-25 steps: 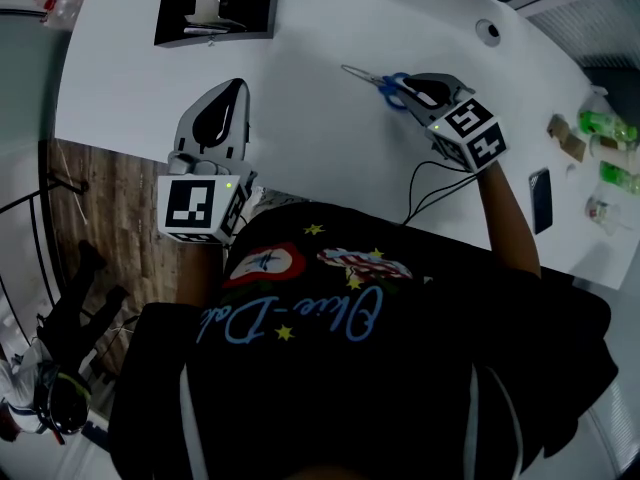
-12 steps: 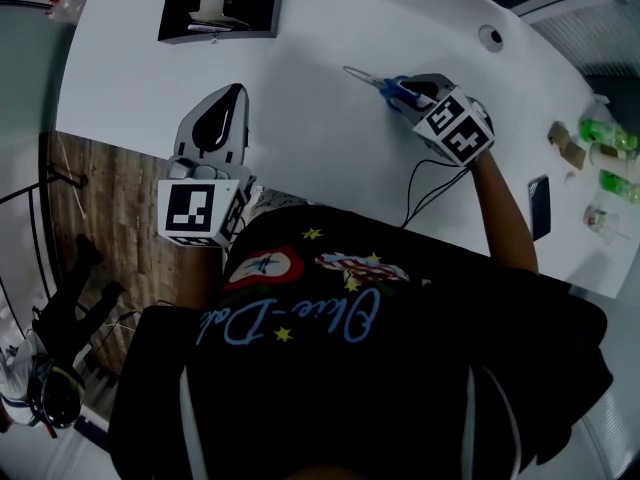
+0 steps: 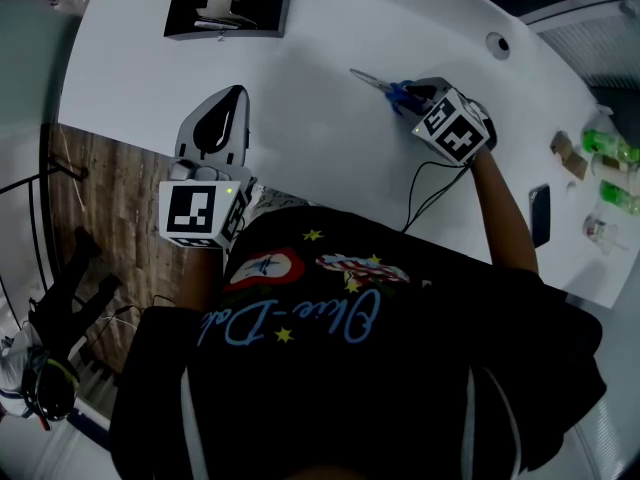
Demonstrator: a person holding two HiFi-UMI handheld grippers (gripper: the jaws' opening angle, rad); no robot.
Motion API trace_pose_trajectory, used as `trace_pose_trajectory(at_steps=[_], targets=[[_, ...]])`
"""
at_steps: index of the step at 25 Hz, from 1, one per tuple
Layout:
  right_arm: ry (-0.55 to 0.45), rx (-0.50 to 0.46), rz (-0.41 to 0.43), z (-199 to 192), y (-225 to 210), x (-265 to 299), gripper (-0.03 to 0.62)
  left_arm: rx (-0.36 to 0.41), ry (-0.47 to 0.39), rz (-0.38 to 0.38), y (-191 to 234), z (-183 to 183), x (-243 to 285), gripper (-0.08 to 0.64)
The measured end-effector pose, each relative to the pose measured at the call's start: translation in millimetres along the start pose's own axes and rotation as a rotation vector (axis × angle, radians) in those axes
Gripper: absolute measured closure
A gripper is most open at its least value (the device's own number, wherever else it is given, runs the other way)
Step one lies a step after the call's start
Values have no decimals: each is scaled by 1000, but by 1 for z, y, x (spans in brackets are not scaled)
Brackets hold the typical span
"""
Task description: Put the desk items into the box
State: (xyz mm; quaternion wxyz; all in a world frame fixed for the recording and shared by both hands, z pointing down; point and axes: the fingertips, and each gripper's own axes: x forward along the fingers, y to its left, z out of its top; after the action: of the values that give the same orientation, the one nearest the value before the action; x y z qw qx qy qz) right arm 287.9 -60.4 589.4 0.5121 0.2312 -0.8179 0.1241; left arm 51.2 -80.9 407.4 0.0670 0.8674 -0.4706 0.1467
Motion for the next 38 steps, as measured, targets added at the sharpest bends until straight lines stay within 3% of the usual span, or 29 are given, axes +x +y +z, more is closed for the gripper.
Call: trace_pose_trajectory(at_steps=[13, 22, 38], targets=[[44, 56, 89, 0, 2, 3, 489, 5, 6, 4, 1, -3, -3, 552], [11, 24, 1, 1, 4, 1, 497, 10, 7, 18, 3, -2, -8, 552], [-166, 110, -61, 27, 7, -22, 499, 26, -2, -7, -6, 2, -7, 552]])
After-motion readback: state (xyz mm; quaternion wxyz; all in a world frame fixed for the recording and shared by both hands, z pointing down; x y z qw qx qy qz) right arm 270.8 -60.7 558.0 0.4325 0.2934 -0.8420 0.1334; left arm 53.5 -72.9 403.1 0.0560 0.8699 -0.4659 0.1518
